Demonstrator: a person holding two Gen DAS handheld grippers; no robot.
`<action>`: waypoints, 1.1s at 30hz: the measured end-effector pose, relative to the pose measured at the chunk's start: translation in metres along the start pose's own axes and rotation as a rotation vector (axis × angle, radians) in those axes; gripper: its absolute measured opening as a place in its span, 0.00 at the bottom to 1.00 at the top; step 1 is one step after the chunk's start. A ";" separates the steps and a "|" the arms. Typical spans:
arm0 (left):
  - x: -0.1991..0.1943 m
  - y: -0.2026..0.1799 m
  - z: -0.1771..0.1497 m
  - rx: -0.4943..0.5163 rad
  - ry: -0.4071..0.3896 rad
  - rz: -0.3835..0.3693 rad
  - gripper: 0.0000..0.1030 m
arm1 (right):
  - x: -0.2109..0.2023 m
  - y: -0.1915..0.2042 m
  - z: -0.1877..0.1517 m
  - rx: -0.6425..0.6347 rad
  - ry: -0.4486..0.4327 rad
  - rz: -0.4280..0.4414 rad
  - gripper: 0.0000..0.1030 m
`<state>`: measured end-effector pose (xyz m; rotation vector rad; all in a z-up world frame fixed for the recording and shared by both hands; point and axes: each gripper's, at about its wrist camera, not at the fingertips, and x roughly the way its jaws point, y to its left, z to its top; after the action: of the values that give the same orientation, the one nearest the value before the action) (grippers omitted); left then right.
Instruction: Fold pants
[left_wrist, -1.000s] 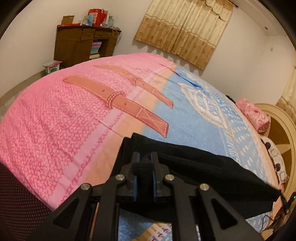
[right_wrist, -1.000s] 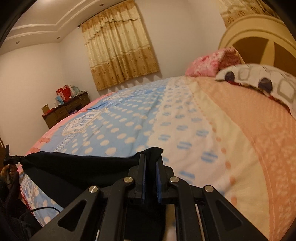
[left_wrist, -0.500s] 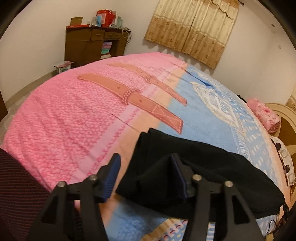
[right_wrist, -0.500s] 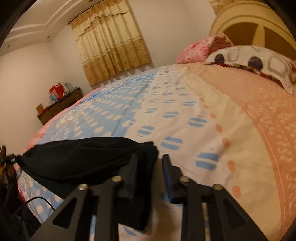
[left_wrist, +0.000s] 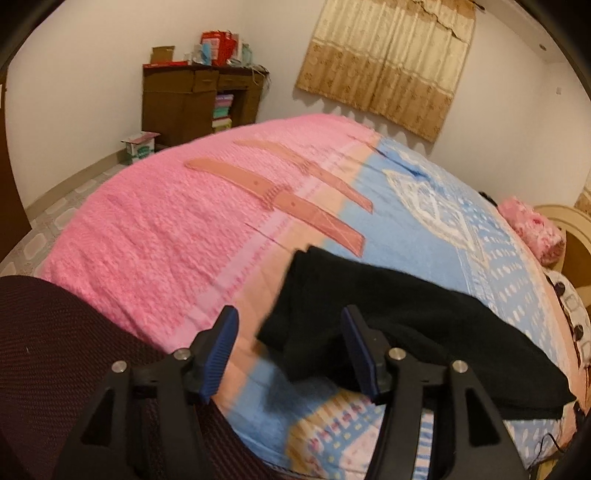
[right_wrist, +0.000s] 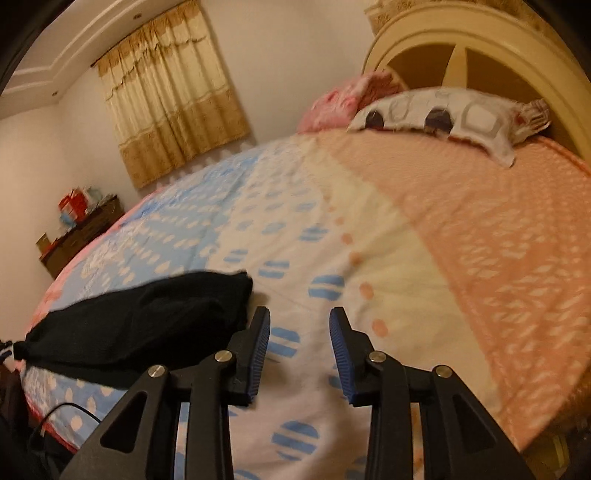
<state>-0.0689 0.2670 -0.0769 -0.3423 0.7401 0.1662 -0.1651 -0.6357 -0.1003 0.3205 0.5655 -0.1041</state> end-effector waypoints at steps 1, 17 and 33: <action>0.002 -0.005 -0.001 0.008 0.011 0.007 0.59 | -0.006 0.010 0.003 -0.015 -0.018 0.009 0.34; 0.064 -0.029 0.035 0.079 0.137 0.002 0.44 | 0.042 0.277 -0.027 -0.360 0.120 0.582 0.34; 0.086 -0.035 0.049 0.100 0.128 0.009 0.11 | 0.068 0.280 -0.043 -0.276 0.201 0.568 0.34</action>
<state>0.0342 0.2545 -0.0940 -0.2556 0.8737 0.1160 -0.0783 -0.3573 -0.0957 0.2125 0.6593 0.5554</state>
